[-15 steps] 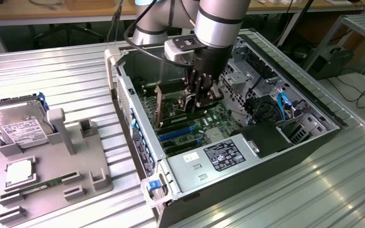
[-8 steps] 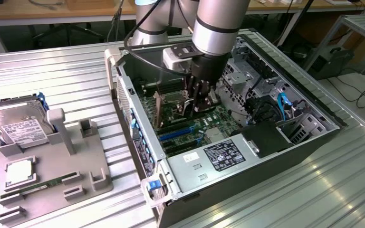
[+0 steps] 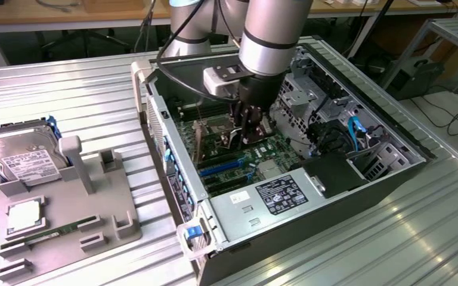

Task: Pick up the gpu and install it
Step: 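Insert the gpu into the slot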

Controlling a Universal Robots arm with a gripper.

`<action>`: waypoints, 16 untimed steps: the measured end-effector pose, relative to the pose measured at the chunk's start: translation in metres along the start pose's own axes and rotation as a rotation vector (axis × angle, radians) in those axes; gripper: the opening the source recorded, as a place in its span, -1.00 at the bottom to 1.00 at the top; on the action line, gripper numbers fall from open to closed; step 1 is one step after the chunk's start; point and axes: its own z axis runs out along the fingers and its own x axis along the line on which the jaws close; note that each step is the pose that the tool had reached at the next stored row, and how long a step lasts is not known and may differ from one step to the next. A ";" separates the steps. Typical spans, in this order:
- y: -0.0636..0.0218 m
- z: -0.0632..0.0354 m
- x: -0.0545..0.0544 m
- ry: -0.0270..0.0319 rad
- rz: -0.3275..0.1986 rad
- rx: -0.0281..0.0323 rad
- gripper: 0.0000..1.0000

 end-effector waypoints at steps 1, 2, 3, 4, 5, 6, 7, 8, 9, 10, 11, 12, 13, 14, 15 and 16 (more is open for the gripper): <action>0.0012 0.0014 0.000 0.0000 0.000 0.0004 -0.44; 0.0025 0.0030 0.000 0.0001 0.000 0.0006 -0.44; 0.0034 0.0046 0.000 0.0001 0.000 0.0006 -0.44; 0.0035 0.0060 0.000 0.0000 0.000 0.0007 -0.44; 0.0035 0.0070 0.001 0.0002 0.000 0.0007 -0.44; 0.0036 0.0079 0.002 0.0002 0.000 0.0006 -0.44; 0.0039 0.0094 0.003 -0.0001 0.000 0.0008 -0.44; 0.0047 0.0102 0.003 -0.0002 0.000 0.0007 -0.44; 0.0061 0.0110 0.003 0.0001 0.000 0.0006 -0.44; 0.0083 0.0122 0.003 0.0000 0.000 0.0007 -0.44; 0.0091 0.0133 0.003 0.0000 0.000 0.0007 -0.44; 0.0093 0.0142 0.003 0.0001 0.000 0.0007 -0.44; 0.0094 0.0153 0.004 0.0002 0.000 0.0006 -0.44; 0.0095 0.0167 0.004 -0.0001 0.000 0.0008 -0.44; 0.0102 0.0179 0.004 -0.0001 0.000 0.0008 -0.44; 0.0110 0.0190 0.004 0.0000 0.000 0.0007 -0.44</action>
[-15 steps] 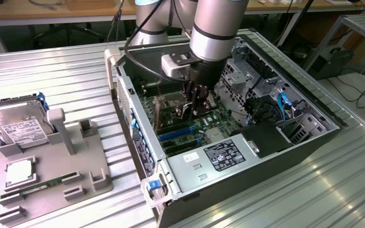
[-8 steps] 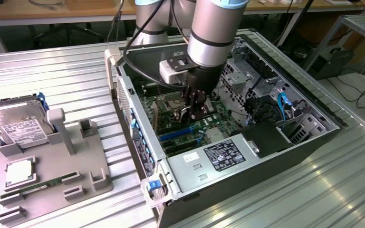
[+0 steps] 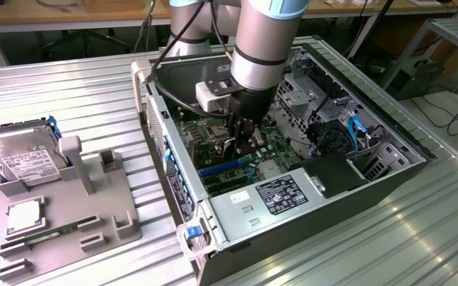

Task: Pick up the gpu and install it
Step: 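Insert the gpu into the slot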

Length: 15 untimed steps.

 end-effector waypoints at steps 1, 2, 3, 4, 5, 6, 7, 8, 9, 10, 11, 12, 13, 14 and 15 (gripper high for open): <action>0.0003 0.0008 0.000 0.0000 0.000 0.0001 -0.44; 0.0004 0.0022 0.000 0.0000 0.000 0.0000 -0.44; 0.0005 0.0034 0.000 0.0001 0.000 0.0000 -0.44; 0.0012 0.0050 0.000 0.0001 0.000 0.0000 -0.44; 0.0018 0.0059 0.000 0.0000 0.000 0.0000 -0.44; 0.0020 0.0070 0.000 0.0000 0.000 0.0001 -0.44; 0.0020 0.0081 0.000 0.0000 0.000 0.0000 -0.44; 0.0020 0.0090 0.000 -0.0001 0.000 0.0001 -0.44; 0.0021 0.0096 0.000 0.0001 0.000 0.0000 -0.44; 0.0024 0.0104 0.000 0.0000 0.000 0.0001 -0.44; 0.0033 0.0109 0.000 0.0002 0.000 0.0000 -0.44; 0.0041 0.0114 0.000 0.0002 0.000 0.0000 -0.44; 0.0043 0.0119 0.000 0.0000 0.000 0.0001 -0.44; 0.0047 0.0124 0.000 0.0001 0.000 0.0001 -0.44; 0.0054 0.0130 0.000 0.0002 0.000 0.0000 -0.44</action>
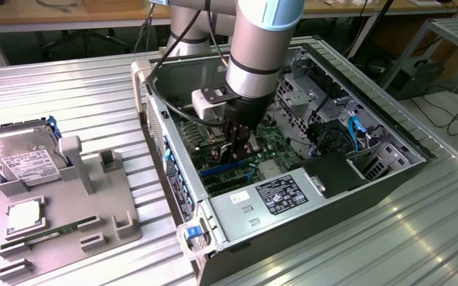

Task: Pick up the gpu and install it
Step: 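Insert the gpu into the slot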

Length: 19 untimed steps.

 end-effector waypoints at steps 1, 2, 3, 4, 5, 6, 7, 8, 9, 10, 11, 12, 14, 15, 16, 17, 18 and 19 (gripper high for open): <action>0.0006 0.0003 0.000 0.0000 0.000 0.0000 -0.44; 0.0021 0.0008 0.000 -0.0001 0.000 0.0000 -0.44; 0.0031 0.0011 0.000 -0.0001 0.000 0.0001 -0.44; 0.0039 0.0013 0.000 -0.0002 0.000 0.0001 -0.44; 0.0051 0.0014 0.000 -0.0001 0.000 0.0000 -0.44; 0.0063 0.0017 0.000 -0.0001 0.000 0.0000 -0.44; 0.0074 0.0020 0.000 -0.0001 0.000 0.0000 -0.44; 0.0080 0.0022 0.000 -0.0001 0.000 0.0000 -0.44; 0.0084 0.0026 0.000 -0.0001 0.000 0.0000 -0.44; 0.0085 0.0030 0.000 -0.0001 0.000 0.0001 -0.44; 0.0086 0.0035 0.000 -0.0002 0.000 0.0001 -0.44; 0.0087 0.0057 0.000 -0.0001 0.000 0.0000 -0.44; 0.0087 0.0085 0.000 -0.0001 0.000 -0.0002 -0.44; 0.0087 0.0089 0.000 -0.0001 0.000 -0.0003 -0.44; 0.0088 0.0091 0.000 0.0002 0.000 -0.0004 -0.44; 0.0087 0.0093 0.000 0.0002 0.000 -0.0004 -0.44; 0.0087 0.0093 0.000 0.0001 0.000 -0.0004 -0.44; 0.0087 0.0094 0.000 -0.0001 0.000 -0.0003 -0.44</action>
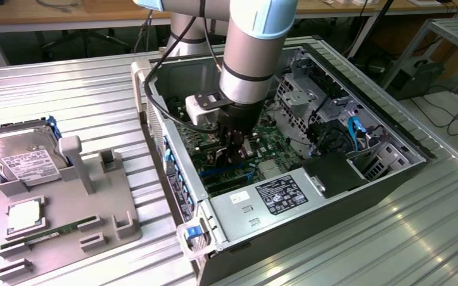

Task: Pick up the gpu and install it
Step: 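Insert the gpu into the slot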

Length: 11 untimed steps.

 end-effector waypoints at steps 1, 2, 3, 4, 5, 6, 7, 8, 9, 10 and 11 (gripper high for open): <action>0.0000 -0.0003 0.000 -0.0001 0.000 0.0000 -0.44; 0.0000 -0.0013 0.000 -0.0002 0.000 -0.0002 -0.44; 0.0001 -0.0028 0.000 -0.0001 0.000 -0.0004 -0.44; 0.0001 -0.0040 0.000 -0.0002 0.000 -0.0006 -0.44; 0.0000 -0.0040 0.000 -0.0005 0.000 -0.0005 -0.44; 0.0000 -0.0041 0.000 -0.0006 0.000 -0.0005 -0.44; 0.0000 -0.0041 0.000 -0.0005 0.000 -0.0005 -0.44; -0.0002 -0.0041 0.000 -0.0004 0.000 -0.0006 -0.44; -0.0005 -0.0041 0.000 -0.0003 0.000 -0.0007 -0.44; -0.0012 -0.0040 0.000 -0.0004 0.000 -0.0006 -0.44; -0.0018 -0.0041 0.000 -0.0003 0.000 -0.0006 -0.44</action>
